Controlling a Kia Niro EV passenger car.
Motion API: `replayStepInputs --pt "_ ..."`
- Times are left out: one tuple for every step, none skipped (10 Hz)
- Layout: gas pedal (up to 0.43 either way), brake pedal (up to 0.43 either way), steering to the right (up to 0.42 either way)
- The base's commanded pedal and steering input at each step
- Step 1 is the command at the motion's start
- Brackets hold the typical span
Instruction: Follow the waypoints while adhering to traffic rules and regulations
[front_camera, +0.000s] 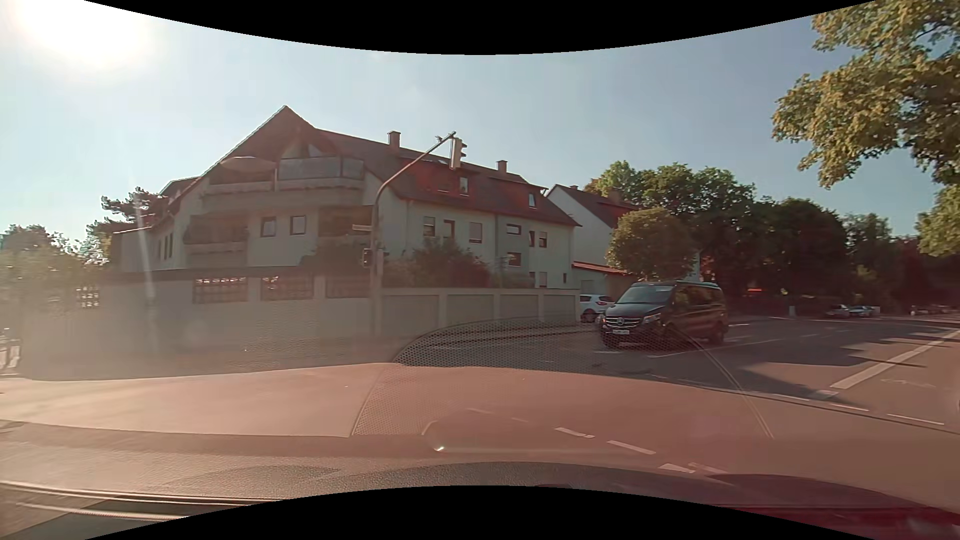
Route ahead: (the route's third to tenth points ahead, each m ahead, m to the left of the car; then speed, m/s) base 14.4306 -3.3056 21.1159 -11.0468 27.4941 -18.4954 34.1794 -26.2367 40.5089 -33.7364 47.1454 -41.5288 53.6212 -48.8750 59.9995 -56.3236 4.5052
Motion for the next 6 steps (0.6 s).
replayStepInputs --pt "0.169 0.006 0.436" --pt "0.169 0.006 0.419" --pt "0.169 0.006 0.404" --pt "0.177 0.006 0.387" --pt "0.189 0.006 0.376" --pt "0.197 0.006 0.371"
